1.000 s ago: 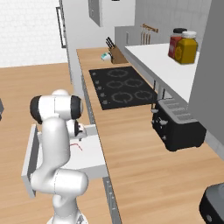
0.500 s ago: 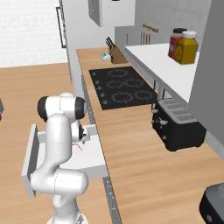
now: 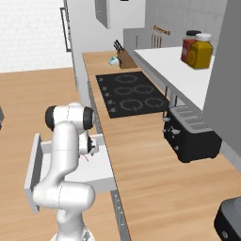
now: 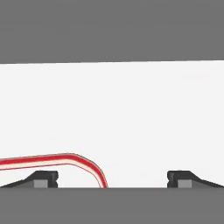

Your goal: Take a straw from the drawer in front and place it inside the glass cup on the dining counter.

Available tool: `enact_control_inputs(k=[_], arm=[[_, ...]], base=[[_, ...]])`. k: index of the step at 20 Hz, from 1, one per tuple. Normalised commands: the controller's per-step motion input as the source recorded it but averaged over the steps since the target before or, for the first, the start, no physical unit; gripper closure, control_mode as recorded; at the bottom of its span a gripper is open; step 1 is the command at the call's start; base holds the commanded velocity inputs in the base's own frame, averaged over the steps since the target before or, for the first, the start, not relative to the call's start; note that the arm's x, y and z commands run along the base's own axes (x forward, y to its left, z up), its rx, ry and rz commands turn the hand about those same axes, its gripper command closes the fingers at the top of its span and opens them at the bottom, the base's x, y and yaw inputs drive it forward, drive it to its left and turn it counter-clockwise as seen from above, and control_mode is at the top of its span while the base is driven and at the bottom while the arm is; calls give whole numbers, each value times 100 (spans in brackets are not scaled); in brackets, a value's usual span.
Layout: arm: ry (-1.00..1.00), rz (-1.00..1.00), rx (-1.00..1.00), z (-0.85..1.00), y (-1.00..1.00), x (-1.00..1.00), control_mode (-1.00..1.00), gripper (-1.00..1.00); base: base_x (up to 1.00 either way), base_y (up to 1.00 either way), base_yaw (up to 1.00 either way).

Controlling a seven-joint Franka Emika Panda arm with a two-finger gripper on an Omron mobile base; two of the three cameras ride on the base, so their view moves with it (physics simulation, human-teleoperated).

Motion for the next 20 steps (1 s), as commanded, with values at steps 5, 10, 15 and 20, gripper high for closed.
enact_control_inputs(k=[5,10,15,20], arm=[[0,1,0,-45,0,13,-100,-100],[0,1,0,-37,0,0,-100,100],[0,0,2,-36,0,0,-100,100],[0,0,1,-19,4,-5,-100,100]], base=[[0,0,0],[0,0,0],[0,0,0],[0,0,0]])
